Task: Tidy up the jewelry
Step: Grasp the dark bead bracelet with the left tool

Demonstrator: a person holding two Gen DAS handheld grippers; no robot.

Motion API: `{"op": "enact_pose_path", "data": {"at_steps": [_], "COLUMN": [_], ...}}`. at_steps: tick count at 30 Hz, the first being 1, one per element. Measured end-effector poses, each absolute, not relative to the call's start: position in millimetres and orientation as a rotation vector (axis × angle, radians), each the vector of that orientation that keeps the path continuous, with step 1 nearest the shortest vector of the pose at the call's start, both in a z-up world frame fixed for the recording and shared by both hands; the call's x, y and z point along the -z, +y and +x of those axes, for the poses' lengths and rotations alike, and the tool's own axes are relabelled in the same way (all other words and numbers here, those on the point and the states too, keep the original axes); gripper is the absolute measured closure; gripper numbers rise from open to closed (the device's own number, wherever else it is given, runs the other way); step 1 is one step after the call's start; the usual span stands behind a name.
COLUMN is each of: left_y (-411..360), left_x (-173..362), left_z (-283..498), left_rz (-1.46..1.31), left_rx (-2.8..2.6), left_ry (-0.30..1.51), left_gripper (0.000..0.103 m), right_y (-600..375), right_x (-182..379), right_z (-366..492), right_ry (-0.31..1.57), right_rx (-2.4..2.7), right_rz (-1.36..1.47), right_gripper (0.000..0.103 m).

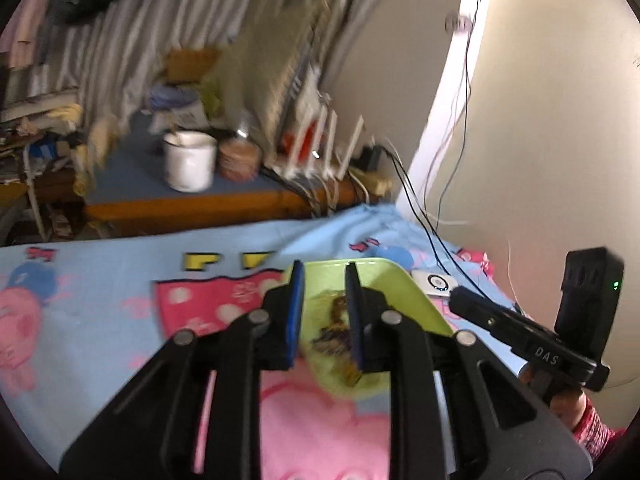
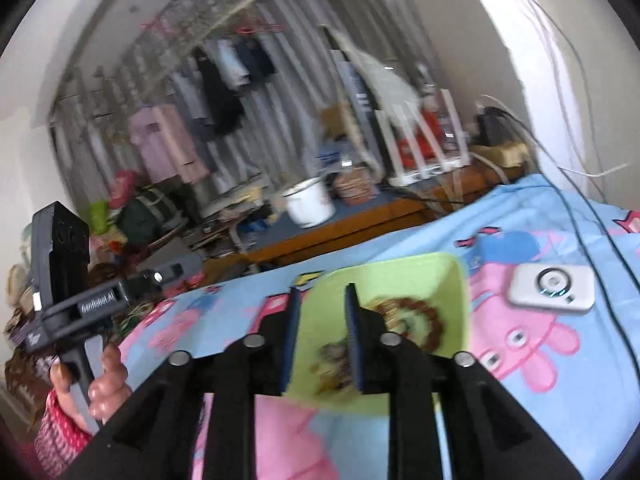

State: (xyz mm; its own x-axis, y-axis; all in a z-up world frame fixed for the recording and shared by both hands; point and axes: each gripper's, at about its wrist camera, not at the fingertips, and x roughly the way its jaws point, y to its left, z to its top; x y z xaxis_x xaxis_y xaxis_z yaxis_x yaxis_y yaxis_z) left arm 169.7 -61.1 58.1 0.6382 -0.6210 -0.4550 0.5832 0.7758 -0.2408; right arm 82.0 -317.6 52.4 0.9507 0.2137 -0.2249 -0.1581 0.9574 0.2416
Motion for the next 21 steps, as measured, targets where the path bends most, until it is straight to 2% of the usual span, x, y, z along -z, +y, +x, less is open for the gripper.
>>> {"op": "enact_pose_path", "data": {"at_steps": [6,11,16,21], "left_y": [35,74,88,67], "left_x": [-26,9,29,41], "left_z": [130,103,84,78], "left_rz": [-0.119,-0.162,-0.196,-0.150], "left_rx": [0.536,0.494,0.518,0.576], "left_ry": [0.636,0.723,0.765,0.800], "left_gripper": [0.084,0.084,0.084,0.084], "right_y": [-241,-187,-149,-130], "right_x": [-8,17,29,45], "right_z": [88,105,129,160], "right_ry": [0.469,0.597,0.669,0.757], "right_rx": [-0.354,-0.412,-0.395,-0.380], "right_rz": [0.084,-0.020,-0.151,-0.205], "right_gripper": [0.103,0.103,0.103,0.103]}}
